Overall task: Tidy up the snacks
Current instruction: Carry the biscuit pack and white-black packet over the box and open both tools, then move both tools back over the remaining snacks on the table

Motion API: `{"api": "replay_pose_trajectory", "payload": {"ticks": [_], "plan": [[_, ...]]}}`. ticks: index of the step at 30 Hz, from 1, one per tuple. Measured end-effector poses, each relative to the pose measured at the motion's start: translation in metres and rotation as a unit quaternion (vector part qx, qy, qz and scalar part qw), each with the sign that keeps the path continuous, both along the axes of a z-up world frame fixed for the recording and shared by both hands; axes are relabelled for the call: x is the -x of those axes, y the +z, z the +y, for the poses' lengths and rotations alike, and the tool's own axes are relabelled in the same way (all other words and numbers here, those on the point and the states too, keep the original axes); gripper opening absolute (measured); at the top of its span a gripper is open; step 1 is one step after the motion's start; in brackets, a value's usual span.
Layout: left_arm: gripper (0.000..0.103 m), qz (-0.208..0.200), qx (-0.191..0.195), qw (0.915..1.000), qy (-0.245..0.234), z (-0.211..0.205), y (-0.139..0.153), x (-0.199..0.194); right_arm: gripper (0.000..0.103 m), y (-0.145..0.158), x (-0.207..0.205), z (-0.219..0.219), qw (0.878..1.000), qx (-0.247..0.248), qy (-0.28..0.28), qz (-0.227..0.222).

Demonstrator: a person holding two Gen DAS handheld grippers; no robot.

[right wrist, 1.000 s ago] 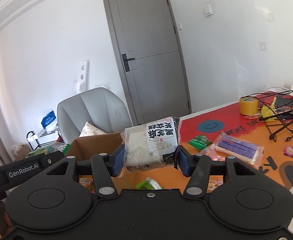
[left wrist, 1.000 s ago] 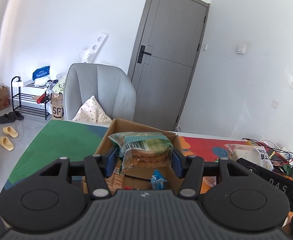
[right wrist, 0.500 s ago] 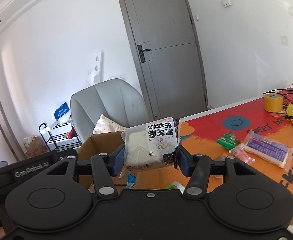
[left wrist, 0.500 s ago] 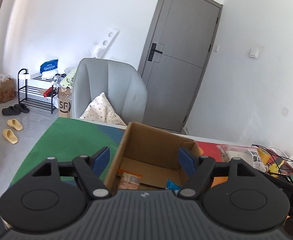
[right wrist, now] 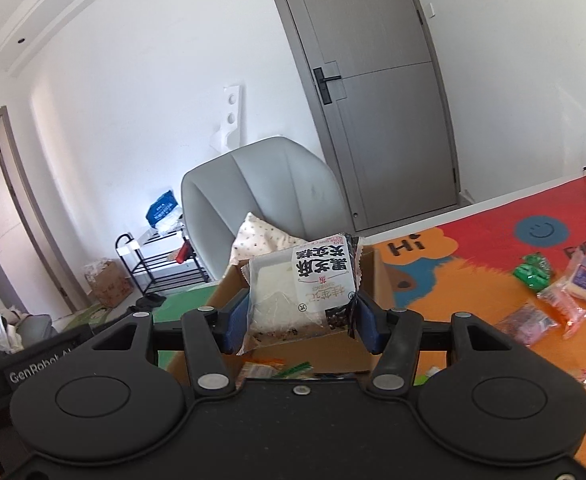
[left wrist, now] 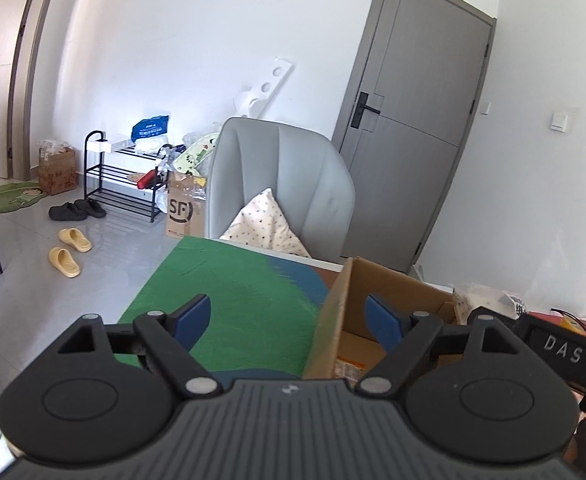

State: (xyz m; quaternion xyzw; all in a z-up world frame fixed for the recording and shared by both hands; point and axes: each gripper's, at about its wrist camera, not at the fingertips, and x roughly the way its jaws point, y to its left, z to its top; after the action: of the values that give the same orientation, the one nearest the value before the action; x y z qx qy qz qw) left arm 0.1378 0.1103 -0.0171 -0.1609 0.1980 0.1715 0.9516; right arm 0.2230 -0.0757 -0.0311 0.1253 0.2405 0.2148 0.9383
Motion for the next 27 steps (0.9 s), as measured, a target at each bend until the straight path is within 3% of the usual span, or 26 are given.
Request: {"api": "replay_pose_trajectory", "payload": {"ticks": [3,10,27], "plan": [[0.090,0.003,-0.002,1.0000,0.007,0.001,0.001,0.002,0.075,-0.002,-0.003,-0.002,1.000,-0.018,0.003,0.008],[0.097,0.006,-0.013,0.9999,0.002,-0.011,0.002,0.001,0.079,-0.003,0.003,-0.020,0.999,-0.017,-0.022,0.019],[0.102,0.021,-0.040,0.9983,-0.038,-0.059,0.006,0.005,0.089,-0.002,0.033,-0.074,0.998,-0.003,-0.055,0.017]]}}
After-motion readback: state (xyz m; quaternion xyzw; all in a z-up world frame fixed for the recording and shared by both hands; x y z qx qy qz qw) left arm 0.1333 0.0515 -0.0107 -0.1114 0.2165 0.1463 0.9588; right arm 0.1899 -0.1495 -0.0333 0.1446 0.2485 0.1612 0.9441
